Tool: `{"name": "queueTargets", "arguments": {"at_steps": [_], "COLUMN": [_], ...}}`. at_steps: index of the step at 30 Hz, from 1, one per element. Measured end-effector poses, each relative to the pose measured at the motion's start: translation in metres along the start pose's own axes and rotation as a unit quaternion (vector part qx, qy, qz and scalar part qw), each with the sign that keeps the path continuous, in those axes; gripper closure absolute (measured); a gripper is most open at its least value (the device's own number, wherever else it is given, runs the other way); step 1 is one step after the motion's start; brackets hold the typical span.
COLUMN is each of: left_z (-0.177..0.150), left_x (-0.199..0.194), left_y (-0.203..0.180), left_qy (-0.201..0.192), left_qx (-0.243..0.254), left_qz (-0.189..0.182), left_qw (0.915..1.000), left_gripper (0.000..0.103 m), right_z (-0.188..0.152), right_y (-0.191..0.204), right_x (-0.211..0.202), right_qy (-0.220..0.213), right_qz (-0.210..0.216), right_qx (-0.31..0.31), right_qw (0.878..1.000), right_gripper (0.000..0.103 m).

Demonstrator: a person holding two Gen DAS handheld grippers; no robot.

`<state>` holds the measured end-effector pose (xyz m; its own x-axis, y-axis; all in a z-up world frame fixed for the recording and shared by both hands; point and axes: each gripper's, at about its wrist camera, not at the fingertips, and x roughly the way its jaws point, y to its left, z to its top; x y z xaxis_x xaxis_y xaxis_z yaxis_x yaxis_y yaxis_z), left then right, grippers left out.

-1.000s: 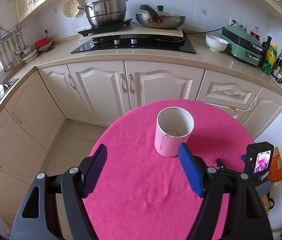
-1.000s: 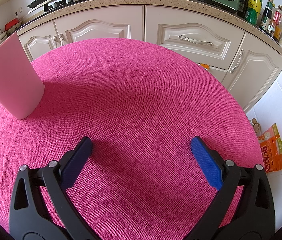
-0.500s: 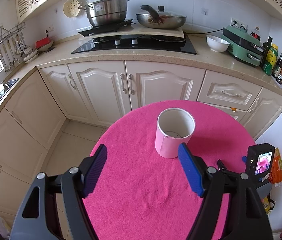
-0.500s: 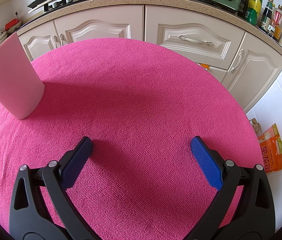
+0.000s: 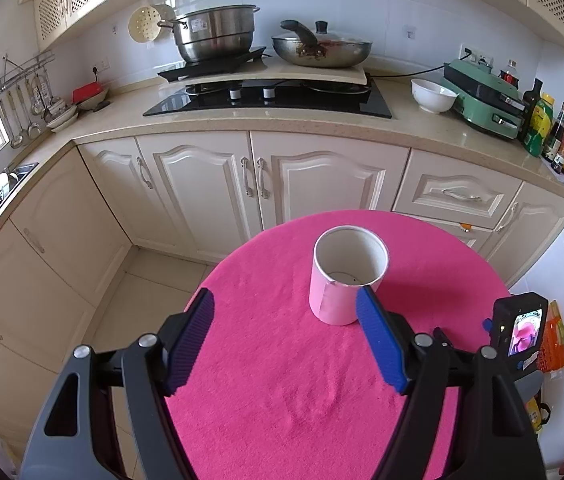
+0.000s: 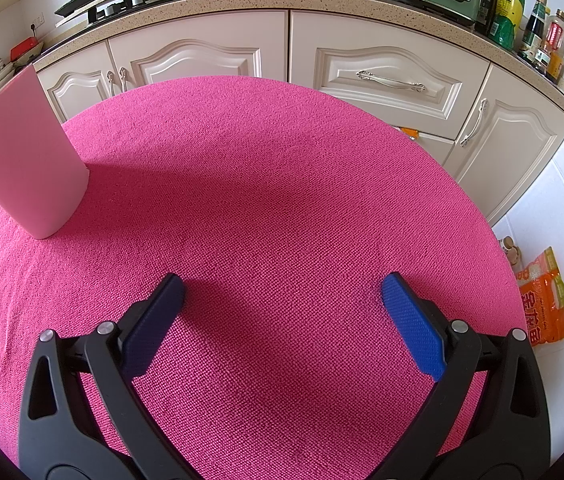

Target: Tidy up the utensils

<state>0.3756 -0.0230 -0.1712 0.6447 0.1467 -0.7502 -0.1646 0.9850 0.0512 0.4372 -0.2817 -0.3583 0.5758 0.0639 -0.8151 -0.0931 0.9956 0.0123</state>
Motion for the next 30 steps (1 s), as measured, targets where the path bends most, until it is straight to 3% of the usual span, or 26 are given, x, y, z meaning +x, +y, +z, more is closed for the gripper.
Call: {"name": "queueTargets", "arguments": {"at_steps": [30], "left_z": [-0.0013], "left_x": [0.0033], "left_y": [-0.0044], "left_qy": [0.004], "left_qx": [-0.001], "left_qz": [0.001], "left_qw": [1.0000], "left_gripper": [0.031], "right_z": [0.0000], "right_y": [-0.0004], "right_x": [0.0001], "right_qy": [0.000], "right_qz": [0.000], "right_qx": [0.000], "right_qw": [1.000], "right_gripper": [0.006]}}
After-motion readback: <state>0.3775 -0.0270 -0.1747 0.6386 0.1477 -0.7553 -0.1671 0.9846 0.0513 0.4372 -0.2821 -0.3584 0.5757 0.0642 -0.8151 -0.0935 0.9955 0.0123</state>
